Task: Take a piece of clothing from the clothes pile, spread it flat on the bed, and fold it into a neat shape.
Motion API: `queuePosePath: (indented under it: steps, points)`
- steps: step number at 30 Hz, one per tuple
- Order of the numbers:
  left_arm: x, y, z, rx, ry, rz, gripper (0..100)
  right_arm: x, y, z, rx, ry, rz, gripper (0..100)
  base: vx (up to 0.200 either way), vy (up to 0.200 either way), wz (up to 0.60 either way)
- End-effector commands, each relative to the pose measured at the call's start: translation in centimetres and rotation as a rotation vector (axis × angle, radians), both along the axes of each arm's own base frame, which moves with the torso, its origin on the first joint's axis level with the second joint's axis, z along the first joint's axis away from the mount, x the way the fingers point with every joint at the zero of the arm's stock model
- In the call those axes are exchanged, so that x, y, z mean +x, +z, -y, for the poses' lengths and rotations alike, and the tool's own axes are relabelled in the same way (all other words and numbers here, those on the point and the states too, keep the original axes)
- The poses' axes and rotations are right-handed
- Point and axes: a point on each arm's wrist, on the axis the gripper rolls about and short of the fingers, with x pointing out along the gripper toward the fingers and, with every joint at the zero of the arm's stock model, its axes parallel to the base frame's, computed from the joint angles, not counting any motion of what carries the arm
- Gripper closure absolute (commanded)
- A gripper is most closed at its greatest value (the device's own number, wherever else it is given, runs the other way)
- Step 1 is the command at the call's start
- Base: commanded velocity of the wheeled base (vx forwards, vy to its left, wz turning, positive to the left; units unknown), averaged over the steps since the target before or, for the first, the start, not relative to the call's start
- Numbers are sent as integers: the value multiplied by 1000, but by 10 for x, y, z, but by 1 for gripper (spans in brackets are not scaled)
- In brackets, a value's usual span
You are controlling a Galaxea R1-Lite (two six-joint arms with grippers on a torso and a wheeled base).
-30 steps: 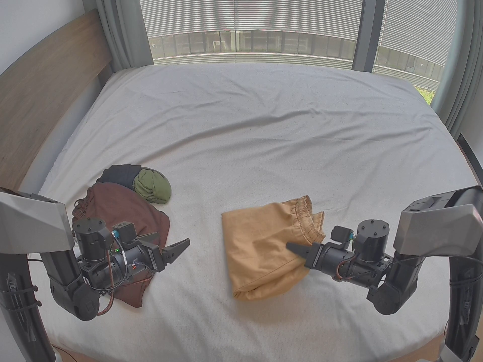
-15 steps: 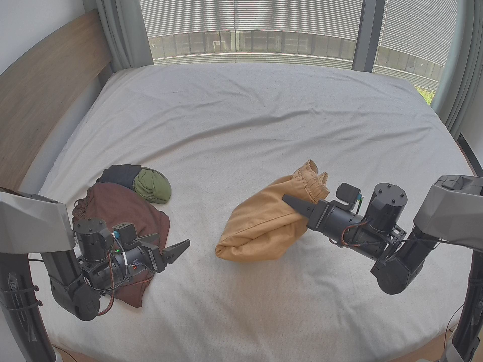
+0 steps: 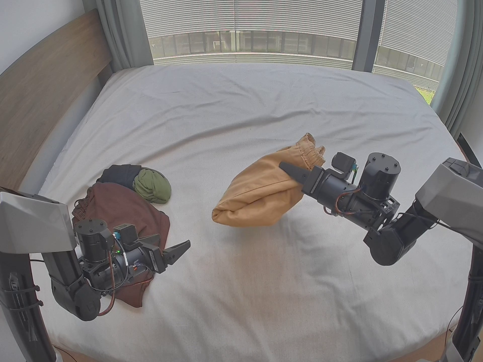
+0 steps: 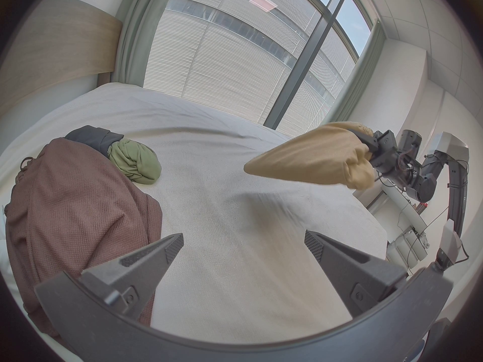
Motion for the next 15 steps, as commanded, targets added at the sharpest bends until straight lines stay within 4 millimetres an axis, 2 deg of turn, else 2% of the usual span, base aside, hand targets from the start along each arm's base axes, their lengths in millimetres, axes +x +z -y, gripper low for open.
queuePosePath:
  steps: [1, 8, 15]
  points:
    - [0, -1, 0, 1, 2, -3, 0, 26, -1, -1, 3, -20, 6, 100, 0, 0, 0]
    - [1, -1, -1, -1, 4, -4, 0, 50, 2, -8, 0, -29, -3, 100, 0, 0, 0]
    - [1, -1, -1, -2, 4, -5, 0, 65, -3, -10, -3, -37, -8, 100, 0, 0, 0]
